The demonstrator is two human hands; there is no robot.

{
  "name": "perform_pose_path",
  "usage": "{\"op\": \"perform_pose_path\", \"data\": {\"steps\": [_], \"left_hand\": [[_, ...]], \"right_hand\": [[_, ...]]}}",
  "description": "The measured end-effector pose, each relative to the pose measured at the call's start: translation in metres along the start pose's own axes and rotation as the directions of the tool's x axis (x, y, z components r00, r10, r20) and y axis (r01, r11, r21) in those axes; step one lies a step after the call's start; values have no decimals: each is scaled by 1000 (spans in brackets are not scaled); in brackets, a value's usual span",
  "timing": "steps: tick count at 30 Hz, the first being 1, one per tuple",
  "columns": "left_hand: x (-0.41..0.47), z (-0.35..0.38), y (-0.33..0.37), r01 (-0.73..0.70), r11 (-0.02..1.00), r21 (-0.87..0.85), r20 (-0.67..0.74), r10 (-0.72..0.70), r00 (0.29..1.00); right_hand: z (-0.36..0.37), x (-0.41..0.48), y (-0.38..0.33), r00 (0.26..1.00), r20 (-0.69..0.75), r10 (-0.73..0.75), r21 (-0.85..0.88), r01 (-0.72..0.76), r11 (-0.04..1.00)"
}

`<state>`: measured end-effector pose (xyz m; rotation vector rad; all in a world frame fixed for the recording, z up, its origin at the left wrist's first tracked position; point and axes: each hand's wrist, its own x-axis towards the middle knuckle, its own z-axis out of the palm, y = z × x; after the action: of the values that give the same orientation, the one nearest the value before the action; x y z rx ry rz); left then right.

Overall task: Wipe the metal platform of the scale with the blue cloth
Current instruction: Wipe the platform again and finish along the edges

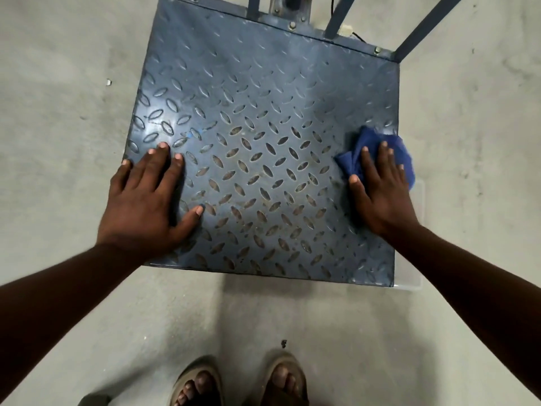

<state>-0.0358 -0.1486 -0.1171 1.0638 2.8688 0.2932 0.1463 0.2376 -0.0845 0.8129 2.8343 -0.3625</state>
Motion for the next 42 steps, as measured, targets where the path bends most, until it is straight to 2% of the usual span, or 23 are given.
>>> {"op": "perform_pose_path", "data": {"steps": [5, 8, 10, 11, 13, 15, 16, 17, 19, 20, 21, 23, 24, 25, 26, 28, 29, 30, 32, 35, 37, 39, 42], "left_hand": [[1, 0, 0, -2, 1000, -5, -18, 2, 1000], [-1, 1, -1, -1, 1000, 3, -32, 1, 999], [0, 2, -2, -6, 1000, 6, -31, 6, 1000], [1, 2, -2, -10, 1000, 2, -19, 10, 1000], [1, 1, -1, -1, 1000, 4, -13, 1, 1000], [0, 1, -2, -2, 1000, 18, -4, 2, 1000], [0, 0, -3, -4, 1000, 17, 0, 4, 1000], [-1, 1, -3, -9, 1000, 9, -2, 9, 1000], [0, 2, -2, -33, 999, -11, -16, 33, 999], [0, 2, -2, -49, 999, -23, -15, 49, 999], [1, 2, -2, -64, 997, -37, -4, 64, 998], [0, 2, -3, -85, 995, -51, 15, 86, 996], [-1, 2, -5, -96, 994, -50, 14, 96, 995], [-1, 2, -5, -117, 992, -53, 13, 118, 993], [-1, 3, -6, -147, 987, -67, 11, 148, 989], [-1, 6, -8, -193, 975, -107, -11, 193, 981], [-2, 8, -10, -201, 971, -128, -17, 200, 980], [-2, 9, -11, -215, 968, -133, -11, 215, 977], [-3, 7, -10, -237, 966, -108, 18, 240, 971], [-2, 3, -10, -233, 967, -106, 38, 238, 971], [-2, 2, -11, -215, 971, -103, 51, 221, 974], [-2, 2, -10, -211, 972, -107, 46, 217, 975], [-6, 0, -6, -203, 973, -111, -60, 197, 979]], "right_hand": [[11, 40, -96, 946, 28, -323, 46, 322, 946], [33, 42, -166, 732, 63, -678, 36, 677, 735], [35, 59, -191, 617, 61, -785, 33, 785, 619], [33, 72, -195, 661, 11, -750, 50, 749, 661], [24, 105, -195, 873, -181, -452, 183, 482, 857], [22, 122, -204, 939, -327, -106, 296, 208, 932], [27, 122, -219, 940, -326, -96, 259, 187, 947], [32, 118, -239, 935, -284, -213, 203, 276, 939], [45, 108, -275, 795, -156, -586, 183, 606, 774], [45, 110, -289, 724, -115, -680, 180, 688, 703], [40, 117, -298, 727, -78, -682, 151, 685, 713], [36, 136, -309, 860, -74, -505, 83, 510, 856], [38, 141, -312, 880, -67, -471, 84, 475, 876], [40, 136, -319, 842, -26, -540, 70, 540, 839], [44, 125, -327, 747, 40, -664, 58, 661, 748], [52, 94, -340, 472, 198, -859, 148, 852, 502], [53, 87, -343, 387, 235, -892, 192, 881, 432], [52, 91, -342, 358, 251, -899, 203, 889, 410], [48, 119, -339, 453, 211, -866, 121, 867, 483], [35, 167, -328, 787, 72, -613, -12, 615, 789], [32, 164, -333, 846, 68, -529, -22, 531, 847], [31, 132, -346, 745, 207, -634, 3, 647, 762], [37, 68, -361, 470, 442, -764, 243, 757, 607]]}}
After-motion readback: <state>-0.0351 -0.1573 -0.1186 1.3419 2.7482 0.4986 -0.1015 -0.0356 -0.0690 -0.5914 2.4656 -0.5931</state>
